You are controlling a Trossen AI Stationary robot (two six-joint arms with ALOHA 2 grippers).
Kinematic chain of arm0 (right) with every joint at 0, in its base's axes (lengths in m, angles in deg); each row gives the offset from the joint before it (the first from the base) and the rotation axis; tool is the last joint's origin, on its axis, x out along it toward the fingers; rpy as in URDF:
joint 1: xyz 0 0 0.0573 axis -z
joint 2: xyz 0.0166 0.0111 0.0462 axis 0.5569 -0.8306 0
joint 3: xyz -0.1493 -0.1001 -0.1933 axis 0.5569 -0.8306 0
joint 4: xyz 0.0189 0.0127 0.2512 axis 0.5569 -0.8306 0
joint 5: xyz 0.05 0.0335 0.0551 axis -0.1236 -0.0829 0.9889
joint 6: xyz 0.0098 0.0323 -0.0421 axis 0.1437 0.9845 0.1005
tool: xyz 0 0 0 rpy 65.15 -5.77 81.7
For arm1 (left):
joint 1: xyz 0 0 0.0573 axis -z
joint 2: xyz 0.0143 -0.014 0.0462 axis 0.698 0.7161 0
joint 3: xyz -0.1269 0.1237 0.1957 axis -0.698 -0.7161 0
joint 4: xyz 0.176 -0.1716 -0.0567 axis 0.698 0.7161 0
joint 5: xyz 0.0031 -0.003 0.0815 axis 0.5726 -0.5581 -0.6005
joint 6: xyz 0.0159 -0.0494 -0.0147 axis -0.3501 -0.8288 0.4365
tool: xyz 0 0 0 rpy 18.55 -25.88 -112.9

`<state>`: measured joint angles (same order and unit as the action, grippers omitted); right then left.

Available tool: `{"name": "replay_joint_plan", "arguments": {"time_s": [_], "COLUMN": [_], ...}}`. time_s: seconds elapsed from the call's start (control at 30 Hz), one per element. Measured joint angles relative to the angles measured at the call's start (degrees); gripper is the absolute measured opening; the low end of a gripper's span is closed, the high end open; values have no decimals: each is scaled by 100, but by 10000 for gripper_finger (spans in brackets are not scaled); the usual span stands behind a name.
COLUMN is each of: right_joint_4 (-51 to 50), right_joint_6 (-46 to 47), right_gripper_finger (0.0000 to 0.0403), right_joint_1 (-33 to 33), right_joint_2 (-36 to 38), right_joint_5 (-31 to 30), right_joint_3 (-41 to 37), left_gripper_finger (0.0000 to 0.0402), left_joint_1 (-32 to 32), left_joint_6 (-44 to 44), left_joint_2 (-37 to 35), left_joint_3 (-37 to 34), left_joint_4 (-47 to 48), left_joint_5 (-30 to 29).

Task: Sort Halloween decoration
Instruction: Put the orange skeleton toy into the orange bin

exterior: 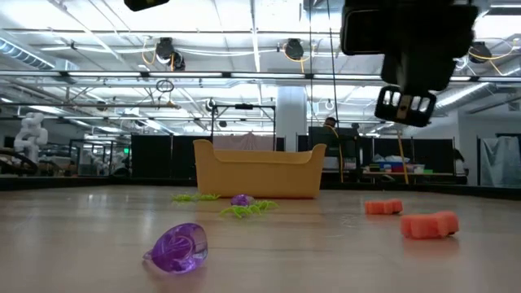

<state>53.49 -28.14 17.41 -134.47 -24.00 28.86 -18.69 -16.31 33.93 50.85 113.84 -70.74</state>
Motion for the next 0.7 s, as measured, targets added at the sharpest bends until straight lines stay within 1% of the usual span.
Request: {"name": "replay_joint_plan", "arguments": {"time_s": [0.07, 0.17, 0.23, 0.33, 0.4, 0.53, 0.63, 0.7], "right_joint_4": [-20, -92, -273, -711, -1055, -1148, -1152, -1162], "right_joint_6": [-75, -184, -241, -181, -285, -1316, -1857, -2008], "right_gripper_finger": [0, 3, 13, 37, 60, 116, 158, 177], "right_joint_1": [-78, -236, -362, -467, -474, -467, -432, -414], "right_joint_2": [-71, -154, -158, -156, -158, -158, -159, -230], "right_joint_5": [-44, -468, -1032, -1995, -2356, -2796, -2798, -2797], "right_joint_3": [0, 0, 0, 2, -4, -4, -4, 2], "left_gripper_finger": [186, 187, 186, 186, 186, 186, 187, 186], "left_joint_1": [0, 0, 0, 0, 0, 0, 0, 0], "left_joint_6": [13, -7, -21, -26, -26, -18, -7, -13], "left_joint_2": [0, 2, 2, 2, 2, 2, 2, 2], "left_joint_3": [0, 0, 0, 0, 0, 0, 0, 0], "left_joint_4": [-1, -6, -16, -39, -45, -50, -50, -50], "left_joint_5": [-3, -22, -45, -68, -68, -69, -83, -83]}}
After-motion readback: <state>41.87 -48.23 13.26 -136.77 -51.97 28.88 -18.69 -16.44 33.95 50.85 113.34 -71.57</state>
